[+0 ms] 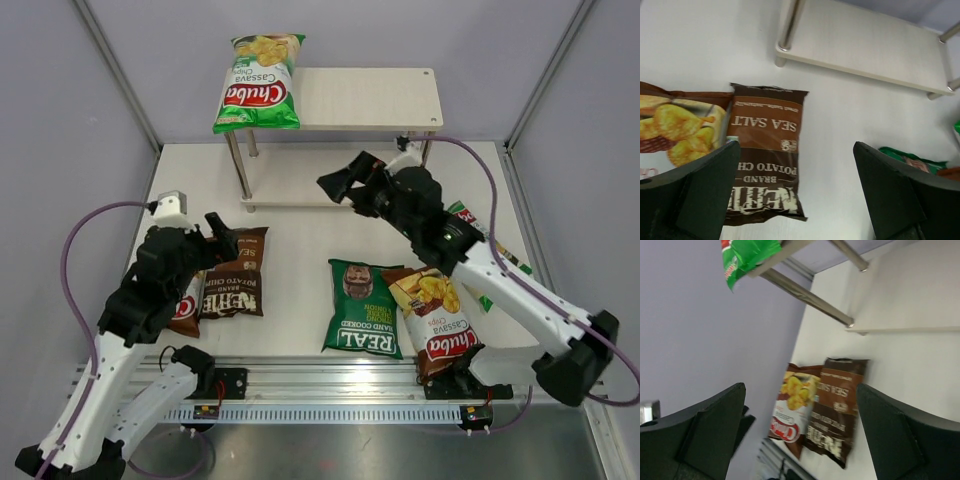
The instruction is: Place and organize the chips bags onto the shelf
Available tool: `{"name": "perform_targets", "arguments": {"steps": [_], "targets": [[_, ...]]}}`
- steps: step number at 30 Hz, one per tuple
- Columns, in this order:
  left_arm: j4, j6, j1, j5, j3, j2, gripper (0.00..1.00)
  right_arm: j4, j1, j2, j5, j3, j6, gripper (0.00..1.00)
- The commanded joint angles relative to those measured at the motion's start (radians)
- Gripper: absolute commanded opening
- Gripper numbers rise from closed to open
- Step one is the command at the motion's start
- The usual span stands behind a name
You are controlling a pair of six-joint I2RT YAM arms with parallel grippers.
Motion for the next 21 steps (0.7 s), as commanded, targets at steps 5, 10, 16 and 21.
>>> {"name": "perform_targets", "arguments": {"steps": [5, 10, 16, 21], "targets": [[0.352, -0.271, -0.006, 0.574, -0.129, 0.138, 0.99, -0.246, -0.017, -0.357, 0.158, -0.234, -0.283, 1.00], [0.526, -0.308, -0.072, 0.713, -0.173, 0.376, 0.99, -0.480, -0.017, -0.469, 0.112, -0.266, -0.351, 0.99], [0.664, -0.308, -0.161, 0.787, -0.193, 0.575, 0.99, -0.500, -0.017, -0.638, -0.050, -0.361, -0.361, 0.99], [0.728, -0.299, -0.236, 0.816, -0.217, 0.736, 0.99, -0.511, -0.018, -0.735, -0.089, -0.388, -0.360, 0.99]]}}
